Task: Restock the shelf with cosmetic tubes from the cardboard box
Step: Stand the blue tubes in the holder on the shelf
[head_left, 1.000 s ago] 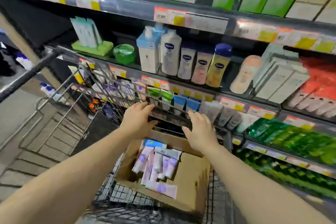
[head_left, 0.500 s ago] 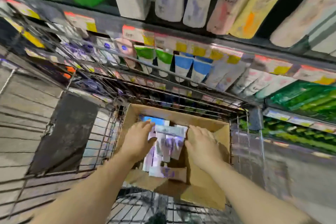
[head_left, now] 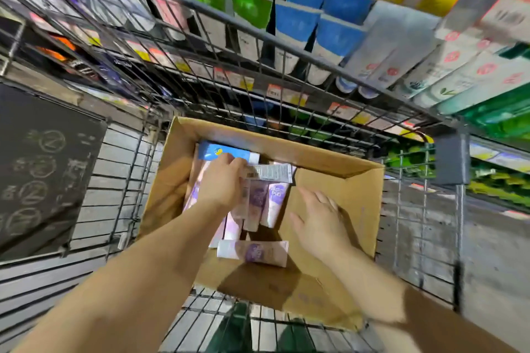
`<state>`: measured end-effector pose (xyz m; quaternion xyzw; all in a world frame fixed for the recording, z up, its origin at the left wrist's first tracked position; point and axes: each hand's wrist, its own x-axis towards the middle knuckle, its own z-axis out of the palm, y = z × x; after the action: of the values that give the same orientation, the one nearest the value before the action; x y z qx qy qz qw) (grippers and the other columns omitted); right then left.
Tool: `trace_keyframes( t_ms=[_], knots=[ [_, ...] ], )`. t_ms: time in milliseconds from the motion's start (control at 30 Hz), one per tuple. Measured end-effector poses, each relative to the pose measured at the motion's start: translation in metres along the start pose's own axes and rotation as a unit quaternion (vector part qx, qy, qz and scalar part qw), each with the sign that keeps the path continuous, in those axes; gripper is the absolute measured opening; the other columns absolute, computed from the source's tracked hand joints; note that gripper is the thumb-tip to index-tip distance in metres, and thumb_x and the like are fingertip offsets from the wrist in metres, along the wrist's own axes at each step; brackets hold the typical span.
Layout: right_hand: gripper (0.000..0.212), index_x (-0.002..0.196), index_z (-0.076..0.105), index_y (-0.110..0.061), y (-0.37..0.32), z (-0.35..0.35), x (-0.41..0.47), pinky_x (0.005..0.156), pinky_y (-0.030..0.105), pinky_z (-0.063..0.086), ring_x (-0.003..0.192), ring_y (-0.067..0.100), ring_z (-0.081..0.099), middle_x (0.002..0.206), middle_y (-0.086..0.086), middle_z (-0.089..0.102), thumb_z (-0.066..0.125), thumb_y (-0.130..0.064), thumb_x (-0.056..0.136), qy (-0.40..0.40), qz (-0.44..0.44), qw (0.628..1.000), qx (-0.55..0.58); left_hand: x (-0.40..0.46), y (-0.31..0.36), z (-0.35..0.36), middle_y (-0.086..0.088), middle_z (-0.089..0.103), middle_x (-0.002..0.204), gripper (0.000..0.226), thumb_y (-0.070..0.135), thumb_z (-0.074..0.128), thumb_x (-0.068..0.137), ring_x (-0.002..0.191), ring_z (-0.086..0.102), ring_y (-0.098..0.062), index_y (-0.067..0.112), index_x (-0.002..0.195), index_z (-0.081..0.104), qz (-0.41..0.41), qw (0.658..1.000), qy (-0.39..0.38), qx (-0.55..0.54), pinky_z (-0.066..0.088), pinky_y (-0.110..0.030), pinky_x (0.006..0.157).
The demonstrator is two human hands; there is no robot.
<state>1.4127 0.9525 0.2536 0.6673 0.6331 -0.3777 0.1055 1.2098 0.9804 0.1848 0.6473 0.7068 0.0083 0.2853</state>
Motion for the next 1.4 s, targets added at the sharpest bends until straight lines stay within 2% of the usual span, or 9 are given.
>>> trace_keyframes(
  t_ms=[267, 400, 533, 600, 767, 933, 1033, 1233, 1400],
  knots=[
    [0.038, 0.126, 0.054, -0.021, -0.005, -0.028, -0.006, 0.096, 0.036, 0.046, 0.118, 0.021, 0.054, 0.128, -0.001, 0.058, 0.055, -0.041, 0.093, -0.04, 0.044, 0.996, 0.062, -0.028, 0.013, -0.03, 0.004, 0.055, 0.097, 0.031, 0.027, 0.067, 0.089, 0.106, 0.052, -0.02, 0.015, 0.118, 0.066, -0.004, 0.967, -0.175, -0.186, 0.041, -0.019, 0.084],
    [0.037, 0.114, 0.056, -0.02, -0.015, -0.043, -0.005, 0.092, 0.034, 0.051, 0.1, 0.011, 0.063, 0.11, -0.005, 0.066, 0.068, -0.041, 0.085, -0.124, 0.034, 0.962, 0.242, -0.049, 0.03, -0.053, -0.011, 0.057, 0.094, 0.033, 0.018, 0.061, 0.094, 0.089, 0.054, -0.017, -0.005, 0.117, 0.06, -0.05, 0.795, -0.314, -0.516, 0.052, -0.027, 0.085],
    [0.029, 0.108, 0.06, -0.022, -0.018, -0.053, -0.009, 0.079, 0.018, 0.047, 0.087, 0.003, 0.059, 0.098, -0.012, 0.066, 0.073, -0.03, 0.084, -0.148, 0.013, 0.924, 0.352, -0.051, 0.048, -0.061, -0.006, 0.063, 0.095, 0.03, 0.015, 0.053, 0.095, 0.088, 0.058, -0.011, -0.002, 0.118, 0.061, -0.059, 0.734, -0.341, -0.584, 0.05, -0.023, 0.084],
    [0.026, 0.101, 0.06, -0.025, -0.016, -0.05, -0.007, 0.087, 0.026, 0.049, 0.09, 0.007, 0.061, 0.097, -0.011, 0.068, 0.075, -0.03, 0.08, -0.135, 0.022, 0.908, 0.395, -0.049, 0.051, -0.06, -0.001, 0.067, 0.091, 0.022, 0.016, 0.053, 0.097, 0.087, 0.061, -0.01, 0.007, 0.112, 0.066, -0.067, 0.755, -0.329, -0.563, 0.053, -0.027, 0.087],
    [0.027, 0.107, 0.06, -0.023, -0.005, -0.041, 0.0, 0.093, 0.04, 0.052, 0.096, 0.015, 0.065, 0.104, -0.005, 0.069, 0.074, -0.024, 0.083, -0.067, 0.042, 0.913, 0.401, -0.028, 0.039, -0.038, 0.0, 0.064, 0.119, 0.036, 0.032, 0.063, 0.091, 0.104, 0.061, -0.017, 0.017, 0.124, 0.062, -0.133, 0.963, -0.068, -0.225, 0.05, -0.025, 0.081],
    [0.023, 0.102, 0.055, -0.025, 0.014, -0.038, 0.005, 0.066, 0.018, 0.044, 0.083, 0.004, 0.058, 0.094, -0.015, 0.061, 0.07, -0.028, 0.086, -0.036, 0.049, 0.941, 0.332, 0.004, 0.01, -0.014, -0.008, 0.063, 0.12, 0.041, 0.035, 0.058, 0.09, 0.111, 0.058, -0.03, 0.019, 0.128, 0.058, -0.174, 0.982, 0.029, -0.065, 0.048, -0.035, 0.094],
    [0.024, 0.104, 0.055, -0.027, 0.019, -0.033, 0.009, 0.07, 0.023, 0.047, 0.089, 0.007, 0.061, 0.102, -0.01, 0.064, 0.071, -0.03, 0.085, -0.034, 0.056, 0.946, 0.319, 0.013, 0.026, -0.008, -0.01, 0.068, 0.104, 0.028, 0.027, 0.062, 0.09, 0.099, 0.064, -0.03, 0.01, 0.112, 0.064, -0.331, 0.909, 0.056, -0.246, 0.049, -0.029, 0.08],
    [0.026, 0.106, 0.056, -0.026, 0.02, -0.032, 0.012, 0.074, 0.023, 0.048, 0.094, 0.008, 0.062, 0.103, -0.012, 0.064, 0.072, -0.029, 0.085, -0.045, 0.062, 0.949, 0.306, 0.029, 0.033, 0.003, -0.008, 0.066, 0.085, 0.024, 0.027, 0.071, 0.085, 0.076, 0.066, -0.02, 0.012, 0.078, 0.054, -0.5, 0.617, 0.103, -0.599, 0.058, -0.036, 0.078],
    [0.03, 0.111, 0.057, -0.025, 0.016, -0.031, 0.014, 0.073, 0.022, 0.046, 0.096, 0.005, 0.06, 0.109, -0.011, 0.064, 0.071, -0.032, 0.085, -0.041, 0.06, 0.952, 0.297, 0.041, 0.037, 0.001, -0.008, 0.064, 0.081, 0.036, 0.043, 0.072, 0.082, 0.063, 0.058, -0.017, 0.01, 0.09, 0.06, -0.508, 0.608, 0.051, -0.608, 0.049, -0.031, 0.048]
  ],
)
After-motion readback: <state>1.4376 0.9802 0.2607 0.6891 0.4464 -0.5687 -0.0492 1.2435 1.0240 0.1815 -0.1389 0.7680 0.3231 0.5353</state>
